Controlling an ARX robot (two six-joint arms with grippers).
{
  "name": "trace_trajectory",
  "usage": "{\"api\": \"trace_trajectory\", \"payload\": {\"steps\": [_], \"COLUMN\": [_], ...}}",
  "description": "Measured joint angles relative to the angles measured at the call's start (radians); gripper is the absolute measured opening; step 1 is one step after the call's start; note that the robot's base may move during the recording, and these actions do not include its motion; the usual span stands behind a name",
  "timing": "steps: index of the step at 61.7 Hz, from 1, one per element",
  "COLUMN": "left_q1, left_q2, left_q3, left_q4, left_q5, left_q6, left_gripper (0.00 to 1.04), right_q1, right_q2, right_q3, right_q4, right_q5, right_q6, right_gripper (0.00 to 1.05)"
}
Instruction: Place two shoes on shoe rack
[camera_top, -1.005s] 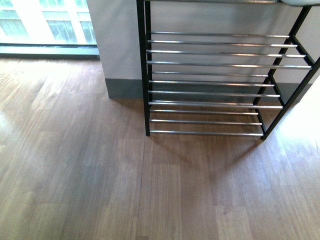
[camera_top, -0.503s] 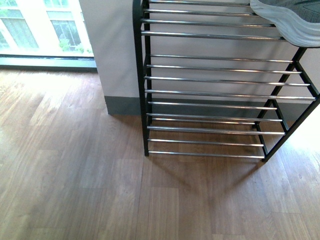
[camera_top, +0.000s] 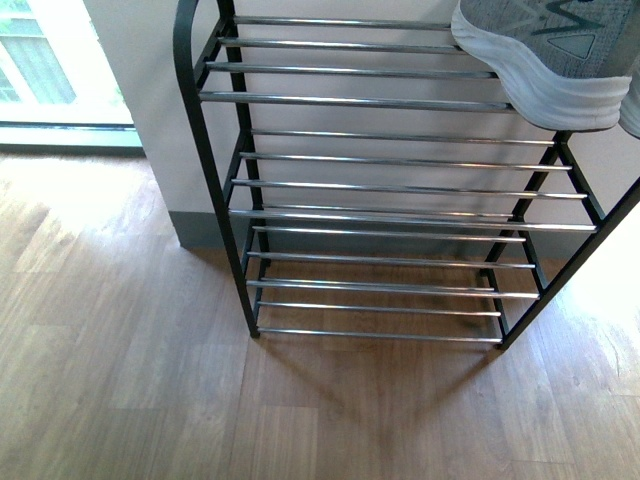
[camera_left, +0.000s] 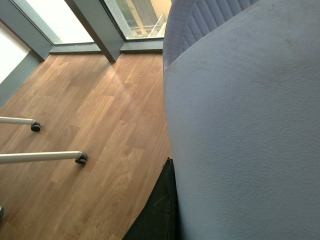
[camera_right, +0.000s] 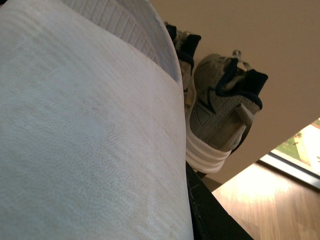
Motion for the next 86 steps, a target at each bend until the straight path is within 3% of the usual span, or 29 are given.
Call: {"api": "trace_trajectory", "payload": {"steps": [86], "left_q1": [0.001], "left_q2": [-0.001], "left_q3": [0.0], "left_q4": [0.0], "left_q5": [-0.001], "left_q6": [0.0], "left_gripper": [0.02], "right_q1": [0.001], "right_q2": [-0.001], "right_q3": [0.001], "right_q4": [0.0], "right_q5": [0.0], "right_q6": [0.0], "right_gripper": [0.01]}}
